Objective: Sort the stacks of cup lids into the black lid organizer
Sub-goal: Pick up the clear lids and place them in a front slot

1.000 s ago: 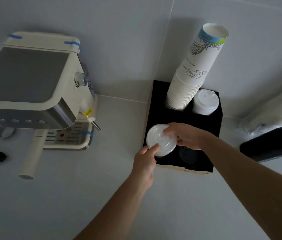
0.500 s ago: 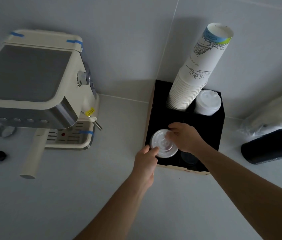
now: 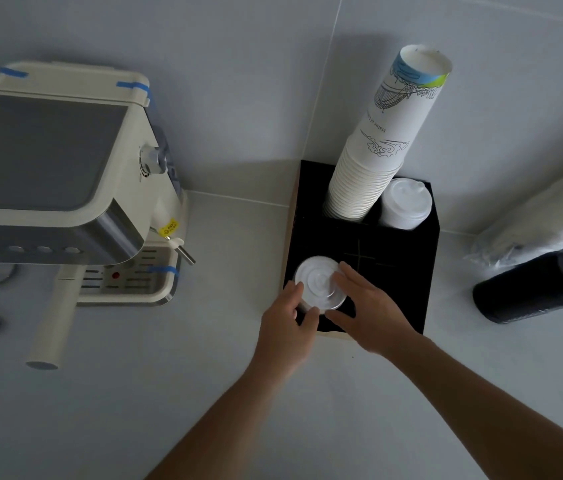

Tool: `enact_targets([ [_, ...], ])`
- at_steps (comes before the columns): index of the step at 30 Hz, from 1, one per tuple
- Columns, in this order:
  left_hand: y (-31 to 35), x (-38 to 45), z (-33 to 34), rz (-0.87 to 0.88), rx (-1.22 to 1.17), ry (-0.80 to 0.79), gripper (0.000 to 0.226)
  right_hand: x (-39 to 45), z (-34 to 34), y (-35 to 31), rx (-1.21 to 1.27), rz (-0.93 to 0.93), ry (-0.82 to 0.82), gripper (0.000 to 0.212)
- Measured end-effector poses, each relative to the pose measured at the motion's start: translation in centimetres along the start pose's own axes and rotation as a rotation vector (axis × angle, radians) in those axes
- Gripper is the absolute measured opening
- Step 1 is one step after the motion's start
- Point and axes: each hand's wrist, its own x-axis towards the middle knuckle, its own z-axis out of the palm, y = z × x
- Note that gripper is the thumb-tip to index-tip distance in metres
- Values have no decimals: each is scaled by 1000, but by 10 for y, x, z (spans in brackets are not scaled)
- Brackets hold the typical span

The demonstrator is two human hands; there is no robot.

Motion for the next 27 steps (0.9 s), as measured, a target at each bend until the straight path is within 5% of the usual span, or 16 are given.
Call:
enact_targets([
  [5, 6, 8, -5, 136, 233, 50, 22, 12, -1, 4, 28, -23, 28, 66],
  [13, 8, 6, 0, 193, 339, 79, 42, 12, -6, 2, 28, -37, 46, 41],
  [18, 8, 3, -5, 197, 299, 88, 36, 11, -13, -4, 28, -24, 51, 50],
  [23, 8, -5, -19, 122, 206, 39, 59, -2, -23, -11, 85, 78, 29, 68],
  [27, 9, -18, -33, 14, 54, 28, 55, -19, -30, -15, 286, 170, 66, 59],
])
